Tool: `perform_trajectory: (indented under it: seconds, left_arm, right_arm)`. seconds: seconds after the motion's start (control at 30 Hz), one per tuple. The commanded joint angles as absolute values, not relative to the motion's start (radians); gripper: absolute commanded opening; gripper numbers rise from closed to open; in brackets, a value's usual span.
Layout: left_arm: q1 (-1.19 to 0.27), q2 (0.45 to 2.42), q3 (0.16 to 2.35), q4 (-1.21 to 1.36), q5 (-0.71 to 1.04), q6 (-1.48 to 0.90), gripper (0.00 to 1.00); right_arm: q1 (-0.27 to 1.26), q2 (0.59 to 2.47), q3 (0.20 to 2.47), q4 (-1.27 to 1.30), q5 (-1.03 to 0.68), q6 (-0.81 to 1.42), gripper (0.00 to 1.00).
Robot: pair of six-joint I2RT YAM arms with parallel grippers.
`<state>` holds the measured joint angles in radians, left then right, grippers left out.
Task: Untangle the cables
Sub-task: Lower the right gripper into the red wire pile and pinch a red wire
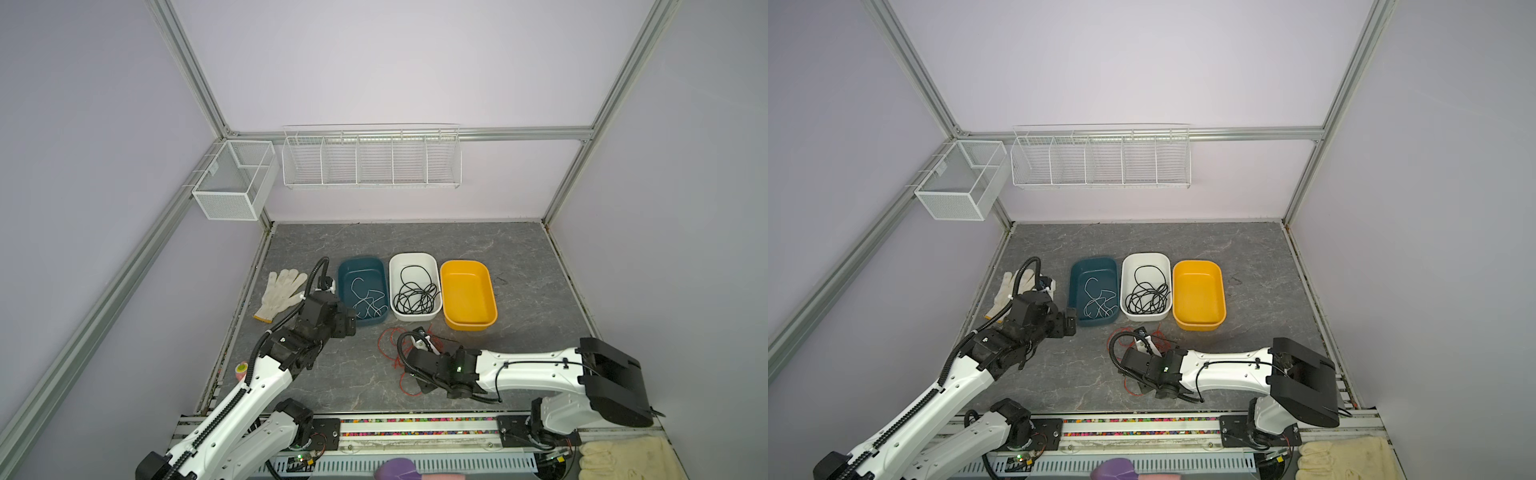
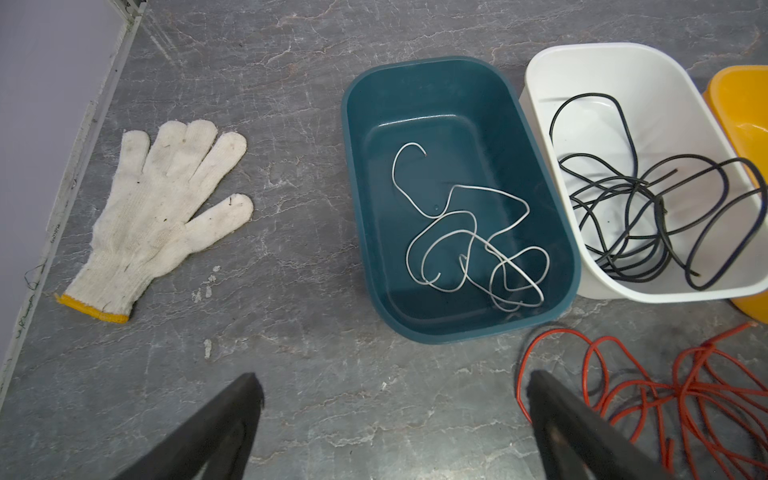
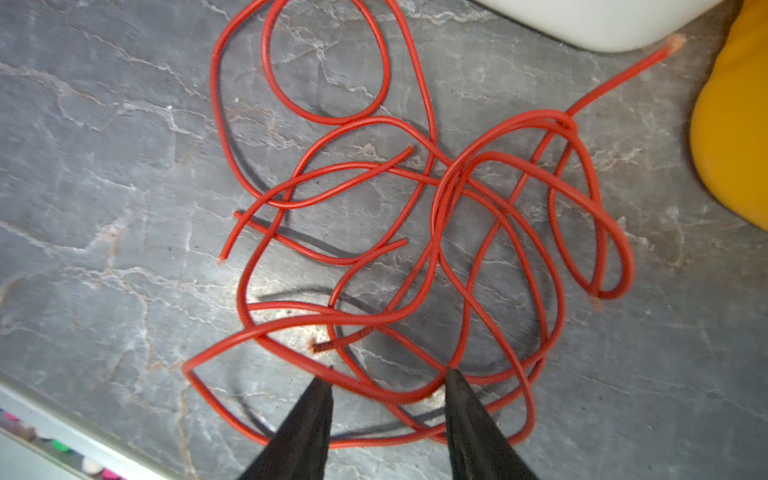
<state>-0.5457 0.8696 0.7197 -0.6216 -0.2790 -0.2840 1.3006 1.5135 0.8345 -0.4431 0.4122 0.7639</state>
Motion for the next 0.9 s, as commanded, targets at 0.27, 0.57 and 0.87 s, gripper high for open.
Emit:
perform_trajectory:
  seconds: [0.27, 0.57, 0.87]
  left_arm:
    - [-0.551, 0.878, 0.718, -0.629, -0.268, -0.282, 0.99]
    - [-0.552, 0.883, 0.718, -0.627, -0.270, -0.282, 0.99]
    - [-0.552, 0.881, 0.717, -0.627, -0.270, -0.282, 0.99]
  right_arm:
    - [1.291, 1.551, 0.871, -0.459, 0.433, 0.678, 0.28]
    - [1.290, 1.525, 0.895, -0.454, 0.381, 0.613, 0.06]
    - [1.298, 1.480, 0.901, -0.436, 0.315, 0.581, 0.06]
